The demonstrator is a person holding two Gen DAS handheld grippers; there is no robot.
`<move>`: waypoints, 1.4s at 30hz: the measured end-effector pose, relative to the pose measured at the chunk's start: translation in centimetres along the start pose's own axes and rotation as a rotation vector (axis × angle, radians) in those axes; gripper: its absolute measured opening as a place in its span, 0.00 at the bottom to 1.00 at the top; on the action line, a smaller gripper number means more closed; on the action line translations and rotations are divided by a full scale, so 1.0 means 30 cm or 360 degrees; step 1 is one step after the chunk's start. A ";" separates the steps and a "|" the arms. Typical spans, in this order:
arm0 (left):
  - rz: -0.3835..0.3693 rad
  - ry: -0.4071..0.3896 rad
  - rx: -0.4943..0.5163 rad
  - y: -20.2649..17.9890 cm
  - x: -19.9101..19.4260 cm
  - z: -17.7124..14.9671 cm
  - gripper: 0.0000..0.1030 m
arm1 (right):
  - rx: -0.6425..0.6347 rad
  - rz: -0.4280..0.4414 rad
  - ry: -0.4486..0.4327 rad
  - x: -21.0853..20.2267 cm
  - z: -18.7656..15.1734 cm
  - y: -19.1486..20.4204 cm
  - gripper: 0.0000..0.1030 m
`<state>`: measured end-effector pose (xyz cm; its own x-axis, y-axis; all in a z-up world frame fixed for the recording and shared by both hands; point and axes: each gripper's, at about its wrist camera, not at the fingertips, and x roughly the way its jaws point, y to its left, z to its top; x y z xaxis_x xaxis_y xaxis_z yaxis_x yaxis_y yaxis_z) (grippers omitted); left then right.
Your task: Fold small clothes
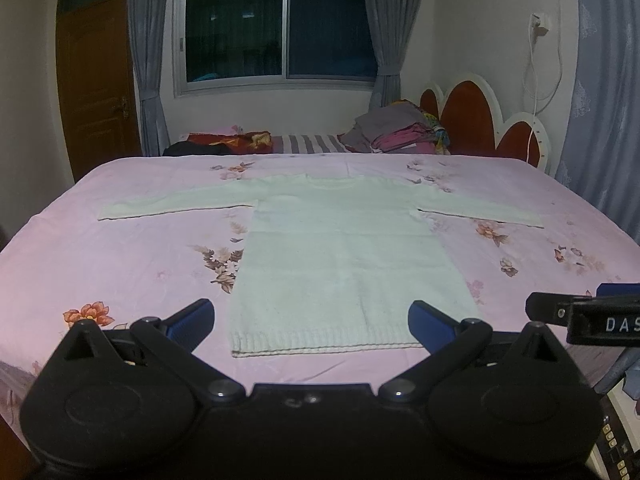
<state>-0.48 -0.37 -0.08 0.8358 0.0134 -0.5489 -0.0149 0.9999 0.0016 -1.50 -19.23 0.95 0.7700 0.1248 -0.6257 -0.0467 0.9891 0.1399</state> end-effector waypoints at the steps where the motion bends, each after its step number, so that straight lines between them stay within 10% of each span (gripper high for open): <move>1: 0.0000 0.0000 0.0000 0.000 0.000 0.000 1.00 | -0.0001 -0.0002 0.0001 0.000 0.000 0.000 1.00; 42: -0.0001 -0.0008 -0.0020 0.009 -0.008 -0.001 1.00 | -0.0017 -0.0001 0.0000 0.003 0.003 0.016 1.00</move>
<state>-0.70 -0.11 0.04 0.8386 0.0131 -0.5446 -0.0216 0.9997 -0.0093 -1.40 -18.75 1.04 0.7699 0.1242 -0.6260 -0.0529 0.9899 0.1313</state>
